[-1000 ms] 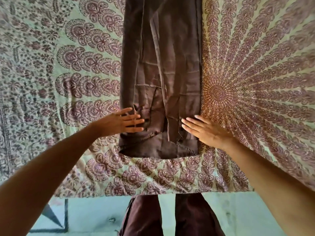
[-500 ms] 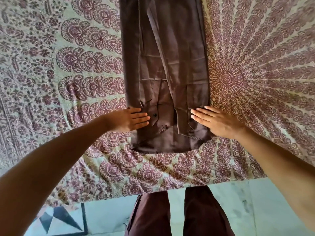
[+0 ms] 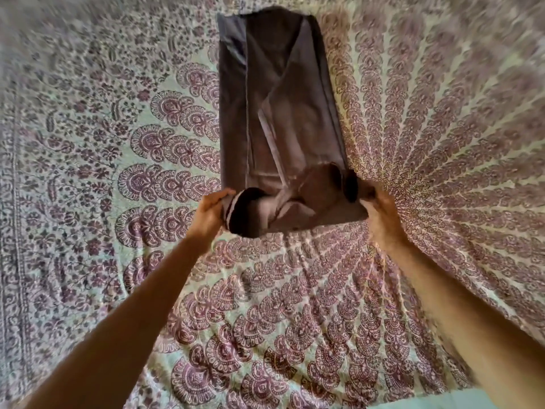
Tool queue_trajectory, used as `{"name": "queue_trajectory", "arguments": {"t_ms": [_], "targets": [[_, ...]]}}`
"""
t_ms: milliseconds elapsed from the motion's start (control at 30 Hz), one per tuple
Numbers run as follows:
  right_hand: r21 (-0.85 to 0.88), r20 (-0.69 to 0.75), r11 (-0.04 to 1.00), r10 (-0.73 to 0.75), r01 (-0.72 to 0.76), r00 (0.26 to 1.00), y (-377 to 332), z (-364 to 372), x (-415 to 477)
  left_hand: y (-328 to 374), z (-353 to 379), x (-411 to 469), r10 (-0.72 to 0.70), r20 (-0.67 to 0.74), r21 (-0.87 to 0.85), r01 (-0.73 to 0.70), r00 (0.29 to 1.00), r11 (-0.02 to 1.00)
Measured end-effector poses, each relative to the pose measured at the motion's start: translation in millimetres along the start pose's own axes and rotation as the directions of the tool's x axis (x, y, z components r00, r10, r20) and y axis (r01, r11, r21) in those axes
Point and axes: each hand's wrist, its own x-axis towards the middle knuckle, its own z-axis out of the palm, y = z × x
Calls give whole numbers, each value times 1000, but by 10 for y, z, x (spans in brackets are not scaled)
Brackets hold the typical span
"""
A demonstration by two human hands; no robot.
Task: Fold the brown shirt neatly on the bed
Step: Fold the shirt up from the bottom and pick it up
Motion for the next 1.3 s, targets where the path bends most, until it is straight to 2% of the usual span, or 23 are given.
{"name": "queue_trajectory", "arguments": {"t_ms": [67, 133, 200, 300, 367, 467, 567, 667, 733, 800, 900, 1000, 1067, 1167, 1233, 1267, 1300], "targets": [[1, -100, 1000, 0, 0, 995, -154, 39, 369, 195, 9, 279, -4, -79, -108, -5, 997, 994], [-48, -116, 999, -17, 12, 993, -207, 64, 784, 297, 8, 622, -50, -151, -195, 20, 987, 981], [-102, -107, 995, -13, 2, 994, -179, 104, 1167, 266, -5, 968, -98, -205, -172, 63, 974, 983], [-269, -99, 963, -9, -18, 995, 9, 154, 1643, -62, -100, 1464, -246, -252, -74, 235, 936, 969], [-269, -92, 959, 61, -84, 994, 189, 162, 1757, -137, -70, 1521, -298, -300, -62, 293, 906, 954], [-307, -163, 949, 29, -79, 986, 357, 165, 1835, -47, 75, 1570, -201, -455, 130, 288, 867, 949], [-482, -200, 874, -174, 58, 964, 374, 179, 1882, -68, 101, 1647, -71, -536, 274, 253, 841, 928], [-586, -192, 776, -413, 234, 890, 290, 205, 2004, -44, 48, 1704, 112, -602, 387, 166, 791, 907], [-654, -181, 710, -481, 260, 858, 241, 253, 2128, -15, 9, 1748, 228, -610, 486, 131, 758, 864], [-759, -163, 618, -487, 206, 858, 257, 289, 2226, -65, -26, 1812, 242, -600, 560, 184, 763, 808], [-890, -117, 448, -401, 84, 908, 370, 309, 2239, -192, -37, 1861, 168, -547, 685, 324, 820, 652], [-927, -124, 373, -373, 26, 919, 446, 331, 2248, -247, -8, 1856, 144, -552, 708, 370, 821, 602], [-931, -133, 365, -386, 18, 913, 462, 342, 2250, -242, -1, 1820, 153, -569, 698, 376, 808, 610], [-918, -192, 397, -454, 5, 870, 477, 303, 2208, -184, -1, 1761, 179, -626, 641, 369, 759, 673], [-906, -249, 423, -500, -17, 829, 397, 319, 2161, -132, 27, 1751, 245, -629, 673, 359, 738, 647], [-904, -224, 426, -534, 31, 815, 336, 378, 2139, -104, 73, 1766, 323, -582, 725, 297, 746, 621], [-904, -137, 405, -582, 139, 802, 273, 470, 2119, -73, 149, 1796, 409, -485, 786, 180, 773, 592]]}}
